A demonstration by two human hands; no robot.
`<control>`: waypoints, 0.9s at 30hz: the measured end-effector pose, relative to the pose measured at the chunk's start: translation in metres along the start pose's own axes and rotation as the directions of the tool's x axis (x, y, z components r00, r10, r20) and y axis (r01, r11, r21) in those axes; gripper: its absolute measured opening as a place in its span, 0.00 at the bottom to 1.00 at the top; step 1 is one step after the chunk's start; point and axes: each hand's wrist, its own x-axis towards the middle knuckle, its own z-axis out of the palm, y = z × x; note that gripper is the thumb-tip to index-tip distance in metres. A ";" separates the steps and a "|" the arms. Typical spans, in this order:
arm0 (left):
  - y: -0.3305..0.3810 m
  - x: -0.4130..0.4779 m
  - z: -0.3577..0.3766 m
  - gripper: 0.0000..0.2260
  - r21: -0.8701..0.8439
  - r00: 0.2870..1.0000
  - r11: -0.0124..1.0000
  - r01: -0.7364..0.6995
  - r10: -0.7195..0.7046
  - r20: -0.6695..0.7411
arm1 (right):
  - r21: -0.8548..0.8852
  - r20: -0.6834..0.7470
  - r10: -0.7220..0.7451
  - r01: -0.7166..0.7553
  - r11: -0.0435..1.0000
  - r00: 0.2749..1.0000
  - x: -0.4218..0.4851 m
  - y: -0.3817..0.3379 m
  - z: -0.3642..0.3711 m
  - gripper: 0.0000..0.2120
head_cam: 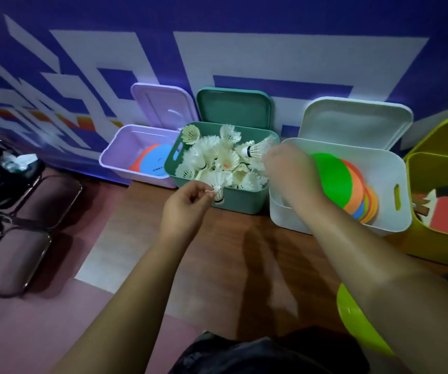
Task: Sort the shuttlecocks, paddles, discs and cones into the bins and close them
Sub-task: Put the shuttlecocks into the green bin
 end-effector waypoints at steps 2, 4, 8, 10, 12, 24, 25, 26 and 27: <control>-0.002 0.017 -0.013 0.04 0.021 1.000 1.000 -0.015 0.015 -0.011 | -0.113 0.057 0.015 -0.008 0.994 0.998 0.009 0.000 0.017 0.03; -0.004 0.035 -0.024 0.03 0.086 0.999 0.995 -0.047 0.049 -0.014 | -0.339 0.195 0.082 -0.011 0.941 0.977 0.013 0.006 0.031 0.05; 0.002 0.072 -0.031 0.01 0.212 0.985 0.962 -0.170 0.171 0.014 | -0.457 0.265 0.203 -0.062 0.887 0.943 0.007 0.017 0.044 0.08; 0.007 0.090 -0.027 0.01 0.214 0.976 0.952 -0.217 0.212 0.045 | -0.450 0.242 0.204 -0.077 0.890 0.948 0.006 0.017 0.045 0.08; 0.016 0.107 -0.017 0.01 0.189 0.969 0.951 -0.243 0.232 0.079 | -0.424 0.236 0.213 -0.097 0.900 0.948 0.007 0.017 0.045 0.09; 0.059 0.192 0.065 0.13 0.299 0.839 0.812 -0.500 0.370 0.399 | -0.295 0.097 0.240 -0.203 0.934 0.966 0.009 0.021 0.013 0.10; 0.053 0.193 0.069 0.17 0.357 0.825 0.781 -0.513 0.332 0.458 | -0.299 0.088 0.245 -0.209 0.931 0.965 0.007 0.023 0.011 0.10; 0.046 0.191 0.071 0.20 0.388 0.819 0.768 -0.509 0.295 0.491 | -0.296 0.081 0.249 -0.215 0.931 0.965 0.004 0.024 0.008 0.09; 0.039 0.188 0.071 0.21 0.393 0.822 0.775 -0.494 0.269 0.502 | -0.289 0.074 0.249 -0.219 0.932 0.966 0.002 0.027 0.006 0.09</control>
